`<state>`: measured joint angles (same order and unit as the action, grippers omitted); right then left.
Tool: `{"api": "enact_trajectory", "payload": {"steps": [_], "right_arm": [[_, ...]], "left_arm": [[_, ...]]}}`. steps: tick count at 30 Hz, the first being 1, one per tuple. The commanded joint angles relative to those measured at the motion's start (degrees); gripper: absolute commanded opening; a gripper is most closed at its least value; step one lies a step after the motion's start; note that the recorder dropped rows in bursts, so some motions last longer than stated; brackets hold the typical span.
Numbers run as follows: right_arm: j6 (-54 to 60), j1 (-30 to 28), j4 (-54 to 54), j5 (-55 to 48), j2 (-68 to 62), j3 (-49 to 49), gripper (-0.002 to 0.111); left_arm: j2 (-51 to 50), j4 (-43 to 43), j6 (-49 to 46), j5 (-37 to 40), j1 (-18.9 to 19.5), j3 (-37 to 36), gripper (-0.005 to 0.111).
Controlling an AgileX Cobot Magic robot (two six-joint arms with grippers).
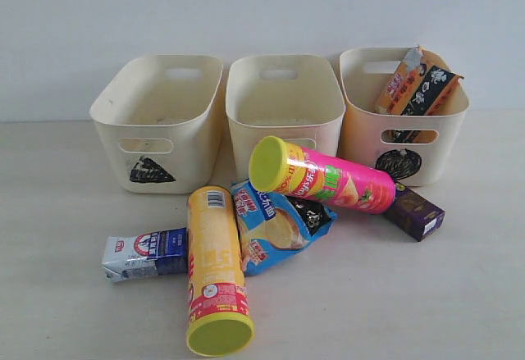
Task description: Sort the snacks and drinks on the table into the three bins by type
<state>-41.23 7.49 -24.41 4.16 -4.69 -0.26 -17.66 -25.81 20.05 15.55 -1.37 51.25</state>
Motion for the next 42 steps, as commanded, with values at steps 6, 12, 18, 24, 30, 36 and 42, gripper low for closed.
{"api": "enact_trajectory", "payload": {"steps": [6,12,18,24,30,36,42], "right_arm": [[-0.31,-0.22,0.08,-0.61,0.04,0.26,0.0],[-0.29,-0.22,0.08,-0.75,0.04,0.26,0.0],[-0.29,-0.22,0.08,-0.75,0.04,0.26,0.0],[-0.29,-0.22,0.08,-0.75,0.04,0.26,0.0],[-0.29,-0.22,0.08,-0.85,0.04,0.26,0.0],[-0.29,-0.22,0.08,-0.85,0.04,0.26,0.0],[-0.29,-0.22,0.08,-0.96,0.04,0.26,0.0]], "left_arm": [[-16.15,19.02,-22.87,40.24,-8.51,13.55,0.004],[-27.5,31.91,-23.14,54.41,-12.71,17.7,0.004],[-36.46,53.86,-28.79,54.41,-14.96,17.2,0.02],[-44.38,66.0,-34.09,54.35,-15.33,15.38,0.061],[-50.0,69.02,-36.61,51.95,-15.33,12.1,0.086],[-55.23,68.25,-33.9,48.71,-15.33,8.03,0.092],[-61.87,67.08,-27.92,46.27,-15.33,6.84,0.092]]}}
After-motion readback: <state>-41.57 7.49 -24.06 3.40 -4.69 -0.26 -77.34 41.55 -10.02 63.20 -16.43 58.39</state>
